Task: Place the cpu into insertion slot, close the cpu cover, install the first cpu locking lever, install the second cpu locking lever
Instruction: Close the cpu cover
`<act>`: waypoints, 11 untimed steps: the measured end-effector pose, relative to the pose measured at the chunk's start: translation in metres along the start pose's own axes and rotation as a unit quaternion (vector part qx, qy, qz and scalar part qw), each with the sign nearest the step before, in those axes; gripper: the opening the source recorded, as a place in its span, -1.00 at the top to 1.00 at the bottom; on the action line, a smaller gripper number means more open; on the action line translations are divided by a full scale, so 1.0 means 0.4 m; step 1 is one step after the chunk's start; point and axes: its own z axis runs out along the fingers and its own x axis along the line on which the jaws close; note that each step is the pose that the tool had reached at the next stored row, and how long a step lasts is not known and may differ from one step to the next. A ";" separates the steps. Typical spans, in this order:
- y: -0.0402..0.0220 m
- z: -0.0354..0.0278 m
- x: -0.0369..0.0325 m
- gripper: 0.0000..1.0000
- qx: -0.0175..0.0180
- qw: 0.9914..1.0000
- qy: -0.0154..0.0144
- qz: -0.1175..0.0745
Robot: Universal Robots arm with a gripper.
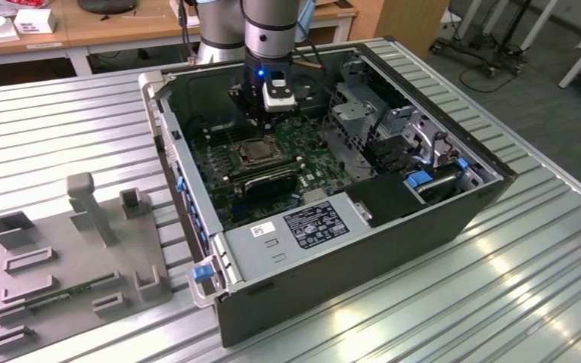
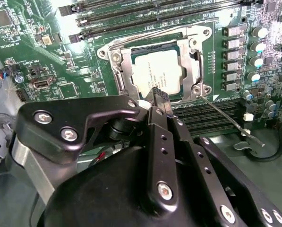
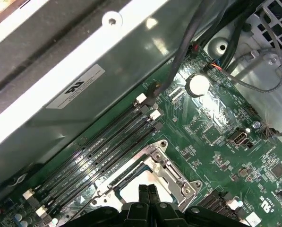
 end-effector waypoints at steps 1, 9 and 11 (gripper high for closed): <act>0.000 0.000 0.000 0.80 0.000 1.000 0.000 0.000; 0.000 0.000 0.000 0.80 0.001 0.999 0.001 -0.047; 0.000 0.000 0.000 0.80 0.001 0.998 0.001 -0.065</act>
